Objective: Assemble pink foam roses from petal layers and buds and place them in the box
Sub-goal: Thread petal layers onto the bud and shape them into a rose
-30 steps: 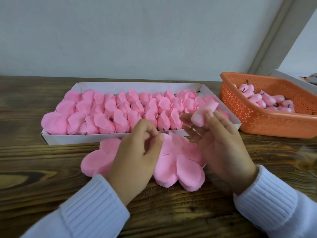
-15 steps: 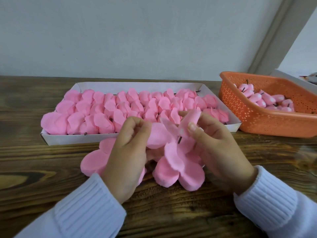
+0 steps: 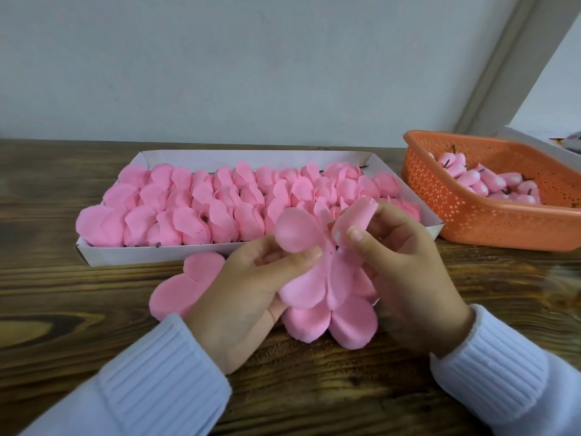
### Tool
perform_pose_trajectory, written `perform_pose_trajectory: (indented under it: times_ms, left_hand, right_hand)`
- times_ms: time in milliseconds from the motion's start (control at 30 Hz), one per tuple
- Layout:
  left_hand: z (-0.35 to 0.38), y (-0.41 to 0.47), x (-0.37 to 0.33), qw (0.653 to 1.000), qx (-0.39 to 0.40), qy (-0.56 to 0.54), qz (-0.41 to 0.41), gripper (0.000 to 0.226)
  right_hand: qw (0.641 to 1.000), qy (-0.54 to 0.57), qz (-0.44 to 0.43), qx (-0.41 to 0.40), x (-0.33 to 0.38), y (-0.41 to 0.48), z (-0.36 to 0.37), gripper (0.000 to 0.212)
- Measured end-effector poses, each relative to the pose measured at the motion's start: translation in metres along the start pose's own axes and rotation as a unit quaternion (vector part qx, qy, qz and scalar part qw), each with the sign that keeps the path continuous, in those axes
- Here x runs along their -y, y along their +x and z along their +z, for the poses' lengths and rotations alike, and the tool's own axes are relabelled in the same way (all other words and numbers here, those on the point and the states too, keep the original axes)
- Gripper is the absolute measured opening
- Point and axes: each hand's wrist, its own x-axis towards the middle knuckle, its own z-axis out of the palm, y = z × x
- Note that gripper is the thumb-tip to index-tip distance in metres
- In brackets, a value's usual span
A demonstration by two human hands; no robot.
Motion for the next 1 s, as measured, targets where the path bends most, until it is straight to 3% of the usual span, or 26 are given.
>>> perform_pose_trajectory:
  times_ms: [200, 267, 367, 600, 700, 1000]
  left_hand:
    - [0.0, -0.002, 0.002, 0.996, 0.025, 0.084, -0.012, 0.043]
    - [0.0, -0.003, 0.003, 0.994, 0.017, 0.11, -0.005, 0.036]
    - [-0.001, -0.002, 0.003, 0.991, -0.009, 0.131, 0.009, 0.007]
    - [-0.004, 0.001, 0.006, 0.989, -0.081, 0.118, 0.024, 0.011]
    - [-0.005, 0.002, 0.006, 0.993, -0.079, 0.083, 0.021, 0.027]
    - [-0.008, 0.004, 0.01, 0.99, -0.057, 0.129, 0.017, 0.024]
  right_hand:
    - [0.997, -0.008, -0.047, 0.066, 0.002, -0.003, 0.006, 0.017]
    - [0.998, -0.015, -0.046, 0.051, 0.003, -0.003, 0.006, 0.019]
    - [0.997, -0.029, -0.066, -0.011, 0.006, 0.0, 0.004, 0.018]
    - [0.992, -0.074, -0.097, 0.015, 0.012, -0.003, 0.007, 0.013]
    - [0.983, -0.149, -0.101, 0.025, 0.011, -0.005, 0.009, 0.017]
    - [0.971, -0.218, -0.094, -0.004, 0.007, -0.006, 0.009, 0.021]
